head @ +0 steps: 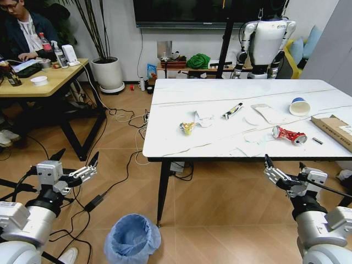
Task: Pick up the trash bin and place the trash from the table into it.
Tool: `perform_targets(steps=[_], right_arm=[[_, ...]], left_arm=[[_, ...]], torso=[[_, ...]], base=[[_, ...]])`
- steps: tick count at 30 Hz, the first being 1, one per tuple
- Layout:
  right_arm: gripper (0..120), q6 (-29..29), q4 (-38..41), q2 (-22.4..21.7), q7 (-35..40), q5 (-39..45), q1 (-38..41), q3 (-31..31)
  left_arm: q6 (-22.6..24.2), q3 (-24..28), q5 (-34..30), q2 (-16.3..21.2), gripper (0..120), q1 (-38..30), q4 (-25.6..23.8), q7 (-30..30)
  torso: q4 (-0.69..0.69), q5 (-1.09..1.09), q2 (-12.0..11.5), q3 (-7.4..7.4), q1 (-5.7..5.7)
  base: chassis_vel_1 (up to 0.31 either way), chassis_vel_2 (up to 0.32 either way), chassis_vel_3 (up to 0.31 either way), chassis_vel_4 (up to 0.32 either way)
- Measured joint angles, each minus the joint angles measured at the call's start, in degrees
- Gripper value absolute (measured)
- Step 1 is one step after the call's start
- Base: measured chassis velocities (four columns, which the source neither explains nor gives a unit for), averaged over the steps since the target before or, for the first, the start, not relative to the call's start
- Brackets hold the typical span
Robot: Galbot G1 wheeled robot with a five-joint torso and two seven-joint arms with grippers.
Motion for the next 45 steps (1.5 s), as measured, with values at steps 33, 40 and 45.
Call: perform_targets(steps=[33, 40, 45], right_arm=[[100, -0.77, 0.02, 0.11, 0.14, -0.56, -0.37, -0.30], [100, -0.77, 0.02, 0.10, 0.06, -0.82, -0.46, -0.40], [100, 0.07, 0.01, 0.14, -2.25, -1.41, -0.43, -0.52]], left_arm=[[0.25, 0.28, 0.10, 0.03, 100, 0.19, -0.43, 0.62], [0.94, 0.24, 0.71, 0.04, 100, 0.17, -0.31, 1.50], [1.22, -0.02, 0.98, 0.23, 100, 0.10, 0.09, 1.87]], torso=[[0.00, 0.00, 0.00, 0.00, 0.00], [0.00, 0.00, -0.75, -0.38, -0.35], [0.00, 0.00, -2.27, -1.24, -1.03]], base=[[0.000, 0.000, 0.000, 0.000], [0.000, 0.000, 0.000, 0.000], [0.000, 0.000, 0.000, 0.000]])
